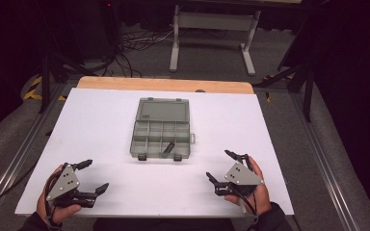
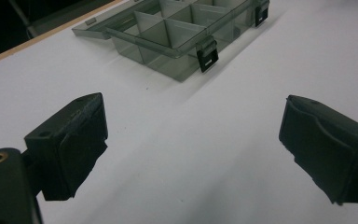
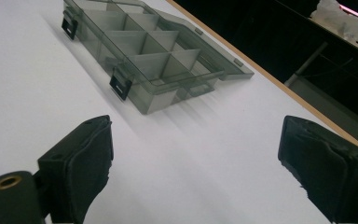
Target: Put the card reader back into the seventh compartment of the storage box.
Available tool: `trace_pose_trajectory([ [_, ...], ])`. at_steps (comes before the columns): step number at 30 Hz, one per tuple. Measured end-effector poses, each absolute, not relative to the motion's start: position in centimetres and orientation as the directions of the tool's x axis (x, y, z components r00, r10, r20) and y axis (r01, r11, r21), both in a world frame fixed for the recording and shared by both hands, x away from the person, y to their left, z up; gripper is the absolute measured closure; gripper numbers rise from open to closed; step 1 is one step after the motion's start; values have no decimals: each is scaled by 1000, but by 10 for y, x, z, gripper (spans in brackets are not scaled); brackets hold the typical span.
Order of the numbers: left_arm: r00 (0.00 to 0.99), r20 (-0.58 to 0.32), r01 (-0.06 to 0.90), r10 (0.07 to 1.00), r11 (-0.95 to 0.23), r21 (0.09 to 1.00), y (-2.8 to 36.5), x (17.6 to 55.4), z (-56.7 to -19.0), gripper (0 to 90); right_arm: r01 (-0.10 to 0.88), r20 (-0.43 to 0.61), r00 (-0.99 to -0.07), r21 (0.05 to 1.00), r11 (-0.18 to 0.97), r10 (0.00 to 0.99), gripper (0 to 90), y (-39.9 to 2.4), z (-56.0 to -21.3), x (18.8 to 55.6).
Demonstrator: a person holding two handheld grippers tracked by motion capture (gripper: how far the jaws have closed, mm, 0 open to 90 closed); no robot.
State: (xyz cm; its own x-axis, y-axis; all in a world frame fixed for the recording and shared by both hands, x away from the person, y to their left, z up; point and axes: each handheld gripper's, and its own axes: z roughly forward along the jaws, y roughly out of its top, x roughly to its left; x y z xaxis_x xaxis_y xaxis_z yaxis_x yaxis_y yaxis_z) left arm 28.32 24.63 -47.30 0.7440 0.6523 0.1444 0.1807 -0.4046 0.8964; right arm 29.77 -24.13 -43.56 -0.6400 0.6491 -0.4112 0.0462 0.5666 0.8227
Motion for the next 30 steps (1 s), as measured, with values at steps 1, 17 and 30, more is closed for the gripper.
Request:
trace_pose_trajectory([
  [1, 745, 146, 180, 651, -407, 896, 246, 284, -473, 86, 53, -413, -636, 819, 571, 651, 114, -243, -437, 297],
  [17, 733, 139, 184, 665, -391, 902, 245, 289, -472, 66, 148, -313, -608, 858, 491, 729, 39, -285, -462, 293],
  [30, 739, 150, 183, 656, -411, 893, 242, 290, -473, 58, 138, -316, -618, 858, 495, 720, 38, -280, -463, 293],
])
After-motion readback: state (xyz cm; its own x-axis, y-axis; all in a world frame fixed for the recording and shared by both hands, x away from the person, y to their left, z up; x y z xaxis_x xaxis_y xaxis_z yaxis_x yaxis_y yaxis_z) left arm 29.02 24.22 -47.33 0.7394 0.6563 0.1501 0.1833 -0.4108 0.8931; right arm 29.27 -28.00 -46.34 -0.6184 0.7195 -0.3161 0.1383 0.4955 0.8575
